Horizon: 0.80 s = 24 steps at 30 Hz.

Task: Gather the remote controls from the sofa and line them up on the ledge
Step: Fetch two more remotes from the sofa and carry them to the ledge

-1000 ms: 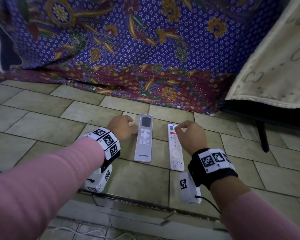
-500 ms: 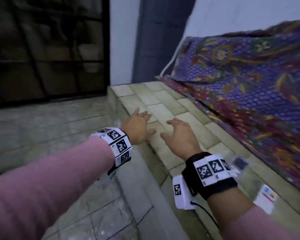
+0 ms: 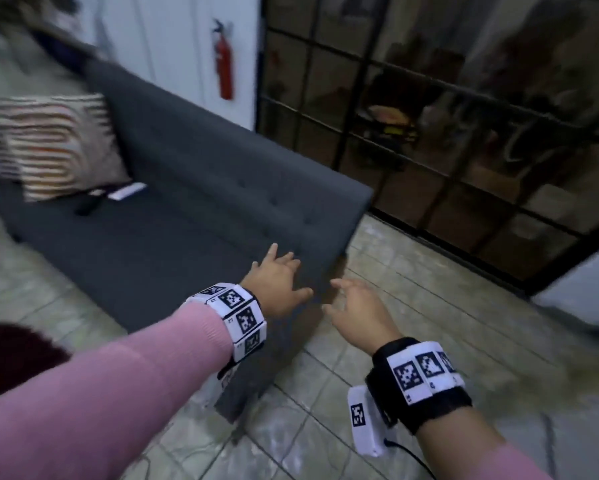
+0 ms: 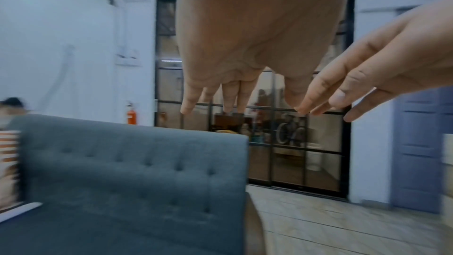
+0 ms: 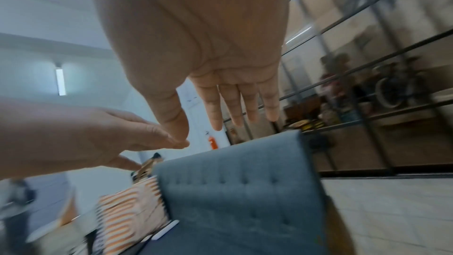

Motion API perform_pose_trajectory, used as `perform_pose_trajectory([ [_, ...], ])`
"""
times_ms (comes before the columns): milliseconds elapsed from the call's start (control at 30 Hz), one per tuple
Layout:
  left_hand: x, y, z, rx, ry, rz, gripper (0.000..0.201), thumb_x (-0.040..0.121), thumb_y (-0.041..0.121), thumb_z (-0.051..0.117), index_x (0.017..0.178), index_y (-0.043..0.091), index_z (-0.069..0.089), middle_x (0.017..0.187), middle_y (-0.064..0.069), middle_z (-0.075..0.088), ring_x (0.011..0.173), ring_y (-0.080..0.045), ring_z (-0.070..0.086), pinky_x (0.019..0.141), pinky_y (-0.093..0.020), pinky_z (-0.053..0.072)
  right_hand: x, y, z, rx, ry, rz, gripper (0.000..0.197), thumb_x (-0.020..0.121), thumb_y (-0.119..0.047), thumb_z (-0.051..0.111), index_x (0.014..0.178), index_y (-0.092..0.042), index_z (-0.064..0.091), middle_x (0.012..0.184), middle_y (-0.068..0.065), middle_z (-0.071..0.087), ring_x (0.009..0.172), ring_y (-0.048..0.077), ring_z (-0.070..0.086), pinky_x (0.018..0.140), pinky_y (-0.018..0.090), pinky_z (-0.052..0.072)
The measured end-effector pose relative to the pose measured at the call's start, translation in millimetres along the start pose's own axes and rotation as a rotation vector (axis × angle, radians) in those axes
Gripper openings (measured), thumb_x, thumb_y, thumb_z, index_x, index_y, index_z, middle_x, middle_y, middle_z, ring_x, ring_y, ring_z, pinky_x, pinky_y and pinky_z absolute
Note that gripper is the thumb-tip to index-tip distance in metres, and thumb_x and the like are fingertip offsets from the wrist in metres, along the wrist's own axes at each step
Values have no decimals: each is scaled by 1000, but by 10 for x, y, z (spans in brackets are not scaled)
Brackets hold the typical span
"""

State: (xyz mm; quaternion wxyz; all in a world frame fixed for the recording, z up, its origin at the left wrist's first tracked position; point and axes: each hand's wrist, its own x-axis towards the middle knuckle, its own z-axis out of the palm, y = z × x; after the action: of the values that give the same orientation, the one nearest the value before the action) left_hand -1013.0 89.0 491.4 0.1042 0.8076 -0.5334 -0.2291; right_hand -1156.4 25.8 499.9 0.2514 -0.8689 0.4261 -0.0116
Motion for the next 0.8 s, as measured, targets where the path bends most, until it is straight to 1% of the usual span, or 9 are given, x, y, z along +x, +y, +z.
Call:
perform_pose_trajectory([
  [67,-141,-759,-242,-28,50,-128,74,89,49,45,150,13,22,161,-1,12,149,-22,-7,118,-50,13,286,-648,359,-21,-84,-93,54,88,-29,54,138,-15,41,151,7,34,141,18,26,113,29,24],
  [133,-287,-1438,-421,-36,65,-223,74,89,49,44,150,13,22,161,-1,13,149,-22,-7,118,-49,13,523,-1251,709,-34,-143,-183,53,89,-30,53,138,-16,40,152,5,32,142,17,24,113,28,23],
  [233,-505,-2201,-665,-58,94,-330,74,89,49,44,149,12,23,161,-1,14,149,-23,-6,117,-50,14,824,-1954,1192,-55,-242,-298,53,89,-28,53,138,-15,40,151,4,33,141,16,25,113,28,25],
  [333,-680,-2880,-821,-97,132,-444,74,89,49,45,149,12,24,160,-2,16,149,-24,-4,118,-51,14,1059,-2564,1580,-84,-303,-394,53,89,-28,53,138,-12,41,150,4,37,140,16,28,113,29,26],
  [500,-813,-3774,-1023,-140,175,-589,74,88,51,45,148,11,26,159,-6,20,149,-26,0,119,-47,18,1510,-3397,2038,-144,-388,-541,51,88,-27,53,136,-12,44,147,4,40,138,18,31,112,31,30],
  [667,-717,-4561,-1241,-206,216,-719,73,87,51,47,147,13,28,158,-5,24,149,-25,2,119,-44,20,2117,-4083,2380,-202,-457,-623,48,88,-27,54,133,-13,47,144,4,43,134,19,34,109,32,33],
  [800,-570,-5106,-1466,-269,264,-803,71,87,48,48,146,13,31,157,-5,26,149,-25,4,118,-47,21,2609,-4588,2557,-232,-528,-652,47,87,-29,54,131,-14,48,142,3,45,132,19,37,107,34,37],
])
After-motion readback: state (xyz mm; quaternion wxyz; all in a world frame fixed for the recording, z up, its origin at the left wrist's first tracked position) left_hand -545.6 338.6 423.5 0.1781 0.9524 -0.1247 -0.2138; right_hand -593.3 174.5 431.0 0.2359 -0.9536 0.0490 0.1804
